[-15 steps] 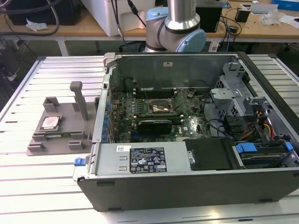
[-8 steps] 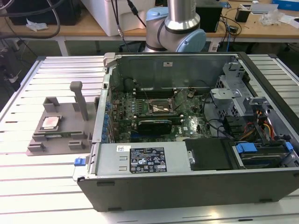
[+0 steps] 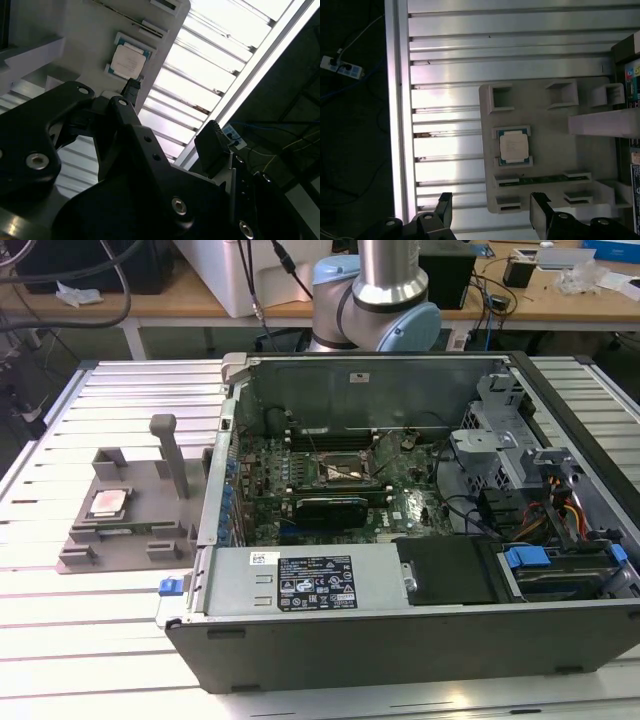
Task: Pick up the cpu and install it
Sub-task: 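Pick up the cpu and move it towards the insertion slot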
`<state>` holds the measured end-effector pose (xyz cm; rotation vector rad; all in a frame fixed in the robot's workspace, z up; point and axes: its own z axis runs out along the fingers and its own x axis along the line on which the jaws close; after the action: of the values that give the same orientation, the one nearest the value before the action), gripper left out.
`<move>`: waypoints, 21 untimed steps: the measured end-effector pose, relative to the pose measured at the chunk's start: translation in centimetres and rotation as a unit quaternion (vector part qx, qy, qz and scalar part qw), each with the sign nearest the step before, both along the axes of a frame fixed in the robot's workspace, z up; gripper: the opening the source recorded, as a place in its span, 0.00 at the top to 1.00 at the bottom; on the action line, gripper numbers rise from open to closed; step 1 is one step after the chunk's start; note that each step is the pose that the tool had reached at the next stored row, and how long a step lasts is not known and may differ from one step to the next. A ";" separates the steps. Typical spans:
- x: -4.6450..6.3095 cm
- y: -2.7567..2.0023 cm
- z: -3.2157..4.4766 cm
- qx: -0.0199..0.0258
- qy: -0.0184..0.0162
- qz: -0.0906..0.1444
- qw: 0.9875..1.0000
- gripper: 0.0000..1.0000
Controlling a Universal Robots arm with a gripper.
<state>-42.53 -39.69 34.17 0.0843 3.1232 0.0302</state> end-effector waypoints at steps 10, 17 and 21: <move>0.0 0.00 -0.72 0.000 0.000 0.000 1.000 0.28; 0.0 0.00 -1.25 0.000 0.000 0.000 1.000 0.28; 0.0 0.00 -1.52 0.000 0.000 0.000 1.000 0.28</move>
<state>-42.50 -39.69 32.65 0.0842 3.1233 0.0302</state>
